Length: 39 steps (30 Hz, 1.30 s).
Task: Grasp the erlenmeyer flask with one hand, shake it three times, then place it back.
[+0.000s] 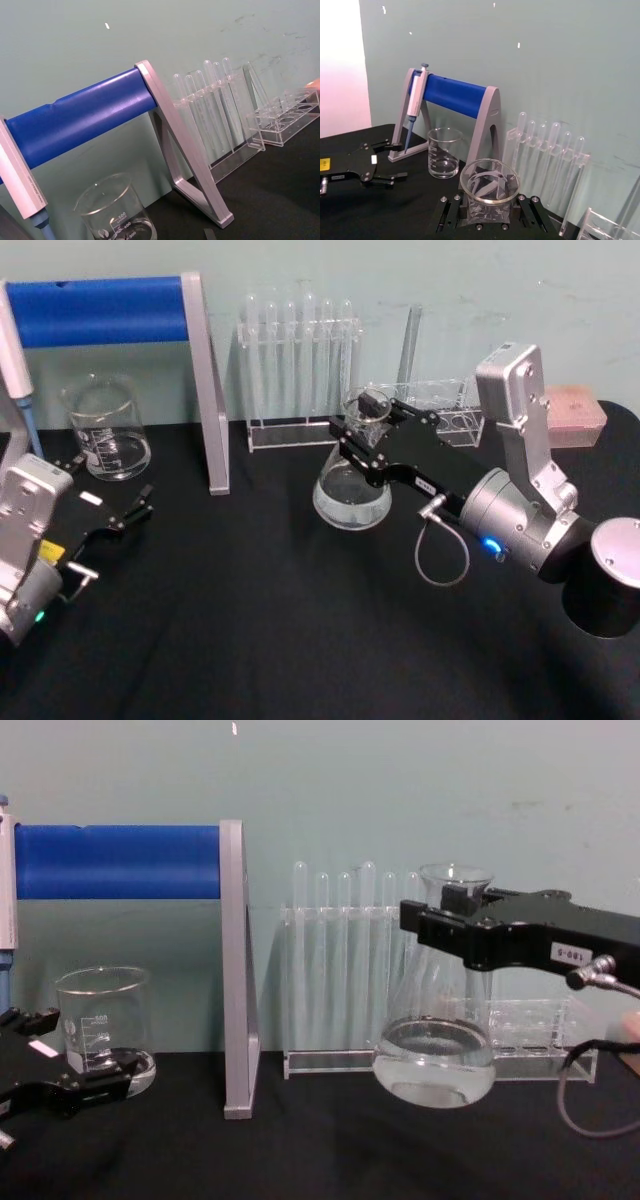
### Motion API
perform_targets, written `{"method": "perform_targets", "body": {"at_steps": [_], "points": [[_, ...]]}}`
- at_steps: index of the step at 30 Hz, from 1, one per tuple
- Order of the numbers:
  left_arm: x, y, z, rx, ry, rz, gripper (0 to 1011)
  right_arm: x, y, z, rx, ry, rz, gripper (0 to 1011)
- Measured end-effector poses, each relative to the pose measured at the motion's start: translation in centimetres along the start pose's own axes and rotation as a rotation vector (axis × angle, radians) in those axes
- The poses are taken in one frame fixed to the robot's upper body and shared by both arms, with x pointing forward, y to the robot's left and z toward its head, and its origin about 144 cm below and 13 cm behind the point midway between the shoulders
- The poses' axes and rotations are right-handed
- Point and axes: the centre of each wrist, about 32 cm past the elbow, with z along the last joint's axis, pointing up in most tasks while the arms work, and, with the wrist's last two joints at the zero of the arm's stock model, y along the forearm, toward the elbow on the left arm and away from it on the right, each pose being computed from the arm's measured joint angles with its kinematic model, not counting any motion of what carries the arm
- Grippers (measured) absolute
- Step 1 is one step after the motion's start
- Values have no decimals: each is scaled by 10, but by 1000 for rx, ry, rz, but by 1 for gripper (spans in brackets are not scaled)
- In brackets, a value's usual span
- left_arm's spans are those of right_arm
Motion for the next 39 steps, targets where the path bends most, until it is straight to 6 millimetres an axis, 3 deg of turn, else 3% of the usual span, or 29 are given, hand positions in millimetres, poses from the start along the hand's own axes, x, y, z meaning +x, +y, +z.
{"method": "perform_targets", "body": {"at_steps": [30,39], "points": [[0,0,0,0,0,0,1001,-6,1,1,-1,24,-12,450],[0,0,0,0,0,0,1001,-15,4,0,-9,34,11,450]]}}
